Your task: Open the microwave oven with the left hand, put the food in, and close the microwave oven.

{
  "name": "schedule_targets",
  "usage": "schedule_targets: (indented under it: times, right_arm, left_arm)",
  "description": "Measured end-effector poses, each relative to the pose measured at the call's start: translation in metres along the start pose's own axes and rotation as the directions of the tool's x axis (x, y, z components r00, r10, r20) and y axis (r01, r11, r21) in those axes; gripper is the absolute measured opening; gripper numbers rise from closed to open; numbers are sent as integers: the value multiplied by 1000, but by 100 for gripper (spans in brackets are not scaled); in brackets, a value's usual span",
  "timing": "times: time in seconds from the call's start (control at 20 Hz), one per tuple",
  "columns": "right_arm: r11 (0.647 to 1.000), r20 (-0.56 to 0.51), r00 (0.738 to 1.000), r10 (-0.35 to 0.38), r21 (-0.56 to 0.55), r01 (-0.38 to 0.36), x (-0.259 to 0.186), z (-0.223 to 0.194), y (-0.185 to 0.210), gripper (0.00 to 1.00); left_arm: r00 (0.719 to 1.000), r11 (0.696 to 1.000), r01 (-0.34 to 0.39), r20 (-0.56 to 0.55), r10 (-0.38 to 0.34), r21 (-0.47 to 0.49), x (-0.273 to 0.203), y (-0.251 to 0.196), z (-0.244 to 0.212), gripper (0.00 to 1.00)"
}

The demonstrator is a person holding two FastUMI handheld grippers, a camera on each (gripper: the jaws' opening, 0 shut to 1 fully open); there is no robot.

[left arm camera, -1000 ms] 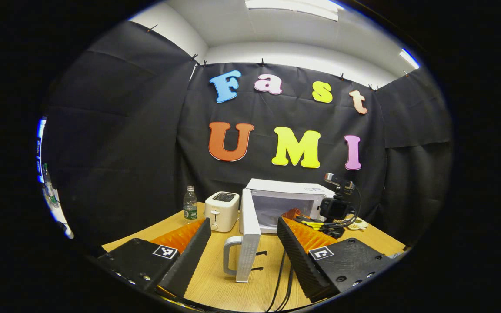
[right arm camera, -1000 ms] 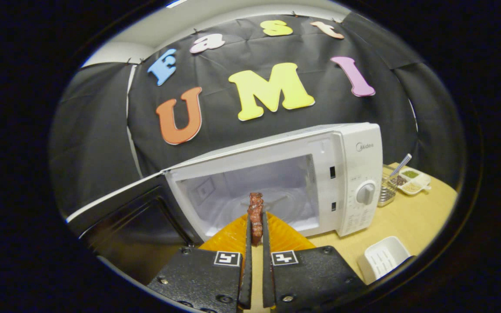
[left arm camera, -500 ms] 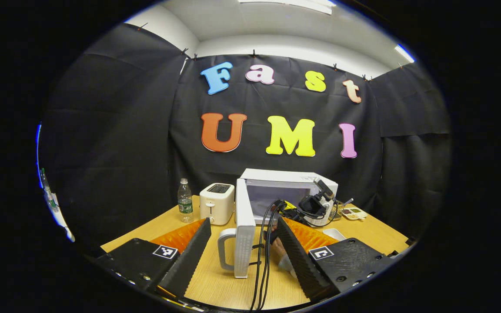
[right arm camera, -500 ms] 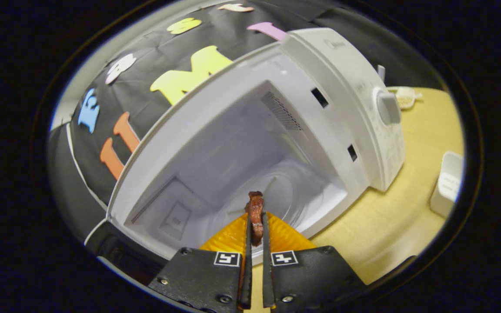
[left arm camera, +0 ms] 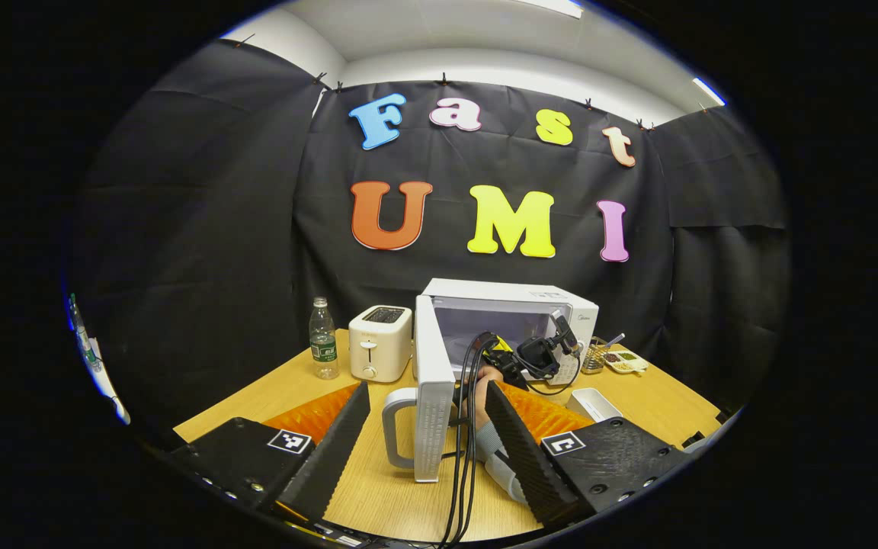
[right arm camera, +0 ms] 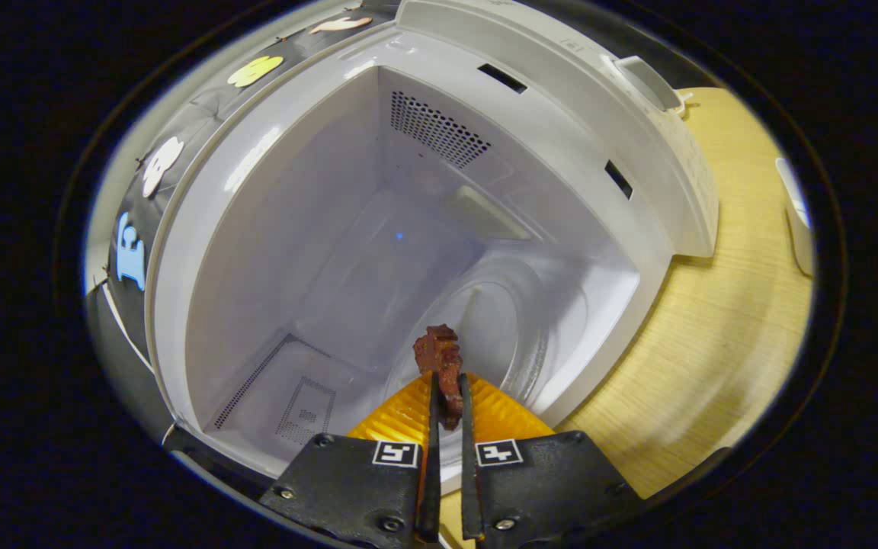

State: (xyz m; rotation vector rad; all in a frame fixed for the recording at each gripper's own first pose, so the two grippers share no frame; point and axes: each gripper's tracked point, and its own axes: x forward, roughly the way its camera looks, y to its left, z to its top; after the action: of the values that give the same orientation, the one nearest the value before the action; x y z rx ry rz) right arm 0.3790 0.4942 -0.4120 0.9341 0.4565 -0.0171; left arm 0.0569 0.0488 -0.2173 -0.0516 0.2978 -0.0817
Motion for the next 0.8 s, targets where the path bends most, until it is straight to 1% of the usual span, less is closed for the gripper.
schedule_targets:
  times: [0.1, 0.2, 0.4, 0.45, 0.5, 0.55, 0.6, 0.7, 0.75, 0.8]
  right_arm:
    - [999, 8, 1000, -5, -47, 5, 2, -2, 1, 7]
    - [998, 13, 1000, -2, -59, 3, 3, -2, 1, 7]
    - [989, -12, 1000, -22, -148, 20, 3, -1, -2, 10]
    - [984, -19, 999, -29, -176, 25, 4, 0, -3, 16]
    - [974, -31, 999, -39, -223, 31, 6, 0, -4, 18]
    - [958, -39, 998, -43, -286, 30, 7, 0, -4, 23]
    - [933, -40, 997, -60, -357, 42, 5, 3, -3, 28]
    - [880, -5, 994, -105, -467, 90, -2, 14, -8, 48]
    - [858, 17, 994, -105, -504, 99, -6, 22, -7, 67]
    - [839, 32, 994, -100, -534, 102, -13, 29, -4, 68]
  left_arm:
    - [1000, 1000, -10, -16, 10, -5, 7, 5, -4, 94]
    - [1000, 1000, -19, -17, 19, -7, 13, 9, -4, 94]
    - [1000, 1000, -25, -17, 25, -18, 11, 12, -6, 94]
    - [999, 999, -32, -19, 32, -19, 10, 16, -6, 94]
    - [999, 999, -37, -21, 37, -20, 8, 17, -6, 94]
    - [999, 999, -39, -23, 39, -21, 6, 19, -7, 94]
    - [999, 999, -40, -19, 40, -21, 5, 19, -6, 94]
    - [999, 999, -35, -21, 35, -21, 1, 20, -6, 94]
    - [999, 999, -48, -24, 48, -22, 0, 27, -7, 94]
    - [998, 998, -63, -28, 62, -25, -1, 34, -7, 94]
